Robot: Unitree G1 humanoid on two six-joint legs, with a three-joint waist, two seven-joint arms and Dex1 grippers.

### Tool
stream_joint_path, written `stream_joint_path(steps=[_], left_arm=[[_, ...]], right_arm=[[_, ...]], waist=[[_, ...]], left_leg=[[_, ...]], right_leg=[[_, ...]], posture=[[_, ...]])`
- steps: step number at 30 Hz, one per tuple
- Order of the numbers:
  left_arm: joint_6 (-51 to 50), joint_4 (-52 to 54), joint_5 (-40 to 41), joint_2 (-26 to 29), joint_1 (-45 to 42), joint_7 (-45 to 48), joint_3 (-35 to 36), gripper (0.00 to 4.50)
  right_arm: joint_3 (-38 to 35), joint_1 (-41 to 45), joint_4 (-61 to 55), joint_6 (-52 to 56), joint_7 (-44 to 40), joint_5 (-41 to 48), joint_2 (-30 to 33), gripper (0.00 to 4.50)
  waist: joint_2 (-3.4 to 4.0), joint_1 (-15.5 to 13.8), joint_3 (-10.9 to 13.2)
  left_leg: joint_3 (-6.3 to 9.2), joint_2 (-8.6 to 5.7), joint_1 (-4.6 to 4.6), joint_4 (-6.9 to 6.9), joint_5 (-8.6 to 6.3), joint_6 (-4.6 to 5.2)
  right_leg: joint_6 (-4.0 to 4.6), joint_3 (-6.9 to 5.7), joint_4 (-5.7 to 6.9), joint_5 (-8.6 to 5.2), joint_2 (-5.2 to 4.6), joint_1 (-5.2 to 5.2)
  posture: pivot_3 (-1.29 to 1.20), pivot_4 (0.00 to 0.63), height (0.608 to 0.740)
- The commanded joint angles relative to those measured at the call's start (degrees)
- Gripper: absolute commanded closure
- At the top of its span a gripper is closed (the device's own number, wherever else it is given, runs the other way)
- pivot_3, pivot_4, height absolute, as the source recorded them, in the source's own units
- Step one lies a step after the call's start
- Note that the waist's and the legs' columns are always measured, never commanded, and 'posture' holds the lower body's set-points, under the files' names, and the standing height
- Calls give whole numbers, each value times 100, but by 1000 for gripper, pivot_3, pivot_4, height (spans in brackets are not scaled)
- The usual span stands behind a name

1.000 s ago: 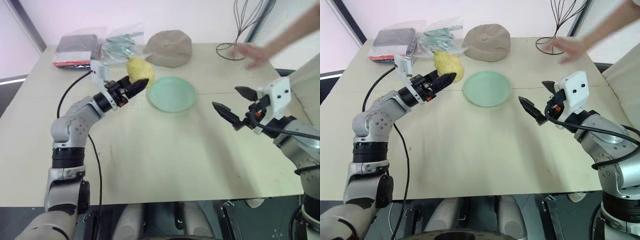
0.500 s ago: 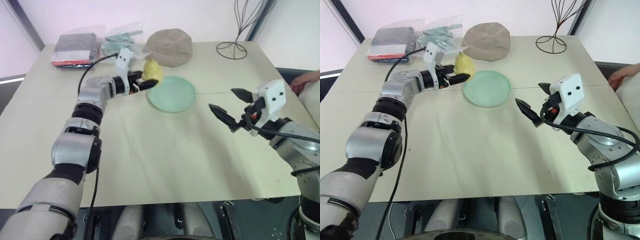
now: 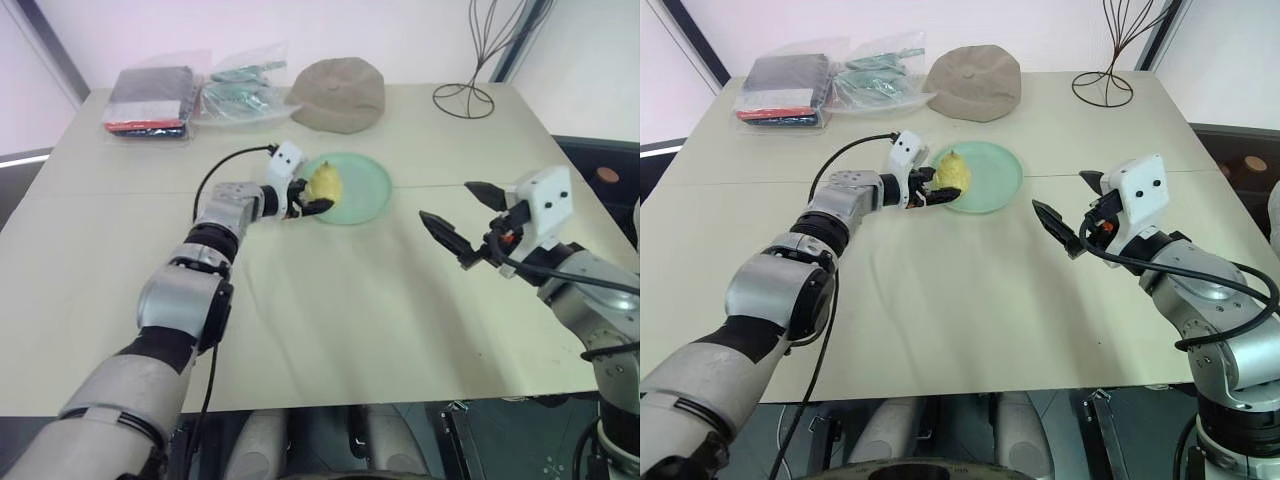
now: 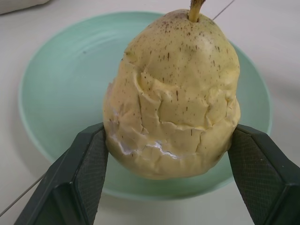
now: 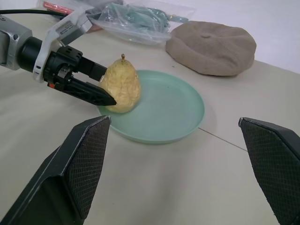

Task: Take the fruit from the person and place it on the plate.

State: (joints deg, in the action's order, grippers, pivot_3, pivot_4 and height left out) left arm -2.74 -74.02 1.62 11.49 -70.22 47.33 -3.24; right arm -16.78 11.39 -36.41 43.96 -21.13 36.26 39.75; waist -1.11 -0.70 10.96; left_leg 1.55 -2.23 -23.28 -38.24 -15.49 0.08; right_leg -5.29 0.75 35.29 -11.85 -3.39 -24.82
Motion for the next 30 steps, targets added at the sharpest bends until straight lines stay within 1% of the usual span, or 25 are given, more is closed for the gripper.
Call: stream_joint_path(steps=[1,3,4,13,21,26,30], left_arm=[[233,63,-125,-27,-177,-34,49,1241],[274,51,-179,-40,-154,-36,55,220],[290,49,-200,-44,-148,-38,58,42],[362,77,-160,28,-156,-3,238,42],[147,396,129,276,-274,563,590,42],[-162,918,320,577,-214,1038,672,42],[-602,1571,425,1016,-25,1556,608,42]], right_arm=[[-211,22,-277,-53,21,46,35,0],[-224,18,-290,-46,25,49,41,0],[-227,19,-292,-44,25,49,44,0],[-218,68,-254,-45,1,38,66,0],[-172,120,-183,-68,-69,25,86,0],[-107,188,-110,-94,-161,-3,91,0],[-32,266,-40,-90,-305,-3,122,0]], waist=[[0,-3,0],[0,-4,0],[0,-4,0],[0,-2,0],[0,0,0],[0,2,0],[0,25,0]], left_leg=[[0,0,0,0,0,0],[0,0,0,0,0,0],[0,0,0,0,0,0],[0,0,0,-1,0,0],[0,0,1,-2,0,0],[0,0,0,-3,0,0],[0,0,1,-3,0,0]], right_leg=[[0,0,0,0,0,0],[0,0,0,0,0,0],[0,0,0,0,0,0],[0,0,1,1,0,0],[0,0,4,1,1,0],[0,0,5,1,1,0],[0,1,7,1,2,0]], posture=[[0,150,740],[0,150,740],[0,150,740],[0,150,740],[0,150,740],[0,150,740],[0,150,740]])
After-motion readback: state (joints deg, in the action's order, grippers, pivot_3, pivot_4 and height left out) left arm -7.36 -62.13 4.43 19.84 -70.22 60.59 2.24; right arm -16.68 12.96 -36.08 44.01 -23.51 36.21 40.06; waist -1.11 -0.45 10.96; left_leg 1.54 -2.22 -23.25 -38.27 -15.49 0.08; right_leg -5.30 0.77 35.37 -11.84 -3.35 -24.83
